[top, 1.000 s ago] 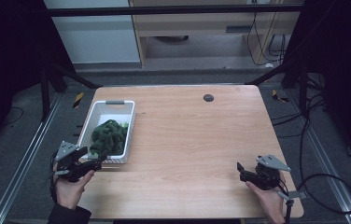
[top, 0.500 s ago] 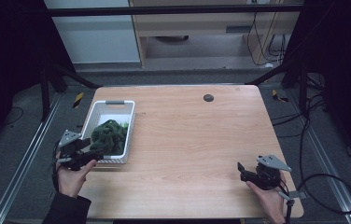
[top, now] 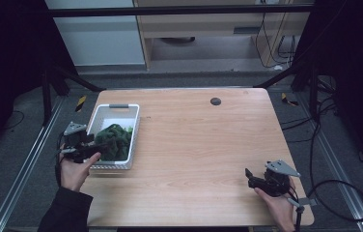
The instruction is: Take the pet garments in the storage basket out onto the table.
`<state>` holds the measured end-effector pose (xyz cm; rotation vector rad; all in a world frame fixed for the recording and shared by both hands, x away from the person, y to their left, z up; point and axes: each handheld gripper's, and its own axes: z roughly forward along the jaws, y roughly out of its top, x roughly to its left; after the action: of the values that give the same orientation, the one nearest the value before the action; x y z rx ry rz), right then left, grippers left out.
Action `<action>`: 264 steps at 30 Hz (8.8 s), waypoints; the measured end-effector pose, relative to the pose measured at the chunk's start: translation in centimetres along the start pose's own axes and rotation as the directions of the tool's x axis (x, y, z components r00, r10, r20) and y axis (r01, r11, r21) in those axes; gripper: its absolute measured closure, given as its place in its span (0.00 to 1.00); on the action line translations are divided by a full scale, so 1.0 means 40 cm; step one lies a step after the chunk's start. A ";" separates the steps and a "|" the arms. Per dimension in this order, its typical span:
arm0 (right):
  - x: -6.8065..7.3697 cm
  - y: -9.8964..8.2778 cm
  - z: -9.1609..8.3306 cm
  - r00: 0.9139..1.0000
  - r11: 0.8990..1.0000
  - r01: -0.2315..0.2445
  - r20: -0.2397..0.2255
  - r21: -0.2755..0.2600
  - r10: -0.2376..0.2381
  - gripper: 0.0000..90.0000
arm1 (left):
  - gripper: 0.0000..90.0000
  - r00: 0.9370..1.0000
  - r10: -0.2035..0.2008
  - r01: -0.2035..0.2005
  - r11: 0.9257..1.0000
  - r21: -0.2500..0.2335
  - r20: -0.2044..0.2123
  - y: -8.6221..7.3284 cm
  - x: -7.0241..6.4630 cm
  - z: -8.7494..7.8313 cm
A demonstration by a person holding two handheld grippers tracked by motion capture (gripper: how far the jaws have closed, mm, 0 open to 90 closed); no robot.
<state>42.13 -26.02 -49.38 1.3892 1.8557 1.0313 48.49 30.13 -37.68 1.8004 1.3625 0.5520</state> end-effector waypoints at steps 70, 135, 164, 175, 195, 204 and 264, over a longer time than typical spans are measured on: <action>0.002 -0.003 0.013 1.000 0.999 0.004 -0.028 0.042 -0.003 0.14 | 0.19 0.991 0.094 -0.054 0.937 0.344 -0.100 0.112 0.015 0.203; 0.005 -0.006 0.022 0.999 0.997 0.019 -0.038 0.072 -0.016 0.14 | 0.84 0.993 0.058 -0.015 0.923 0.385 -0.100 0.085 0.043 0.180; 0.005 -0.007 0.022 0.999 0.997 0.021 -0.037 0.069 -0.018 0.14 | 0.84 0.990 0.137 -0.126 0.953 0.275 -0.020 0.155 0.023 0.024; 0.005 -0.006 0.022 0.999 0.998 0.022 -0.036 0.064 -0.020 0.13 | 0.84 0.981 0.191 -0.192 0.957 0.219 0.030 0.179 -0.017 -0.029; 0.005 -0.003 0.016 1.000 0.999 0.010 -0.027 0.039 -0.009 0.13 | 0.84 0.933 0.330 -0.353 0.917 0.185 0.145 0.214 -0.142 -0.054; 0.004 -0.003 0.016 1.000 0.999 0.017 -0.020 0.030 -0.016 0.13 | 0.84 0.907 0.379 -0.410 0.895 0.174 0.186 0.227 -0.192 -0.049; -0.007 0.000 0.008 1.000 1.000 0.012 -0.006 -0.002 -0.012 0.12 | 0.83 0.705 0.566 -0.690 0.686 0.230 0.427 0.193 -0.446 0.150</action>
<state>42.48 -26.22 -49.54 1.3738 1.8649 1.0314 51.67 10.57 -32.95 2.5794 0.5908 0.3199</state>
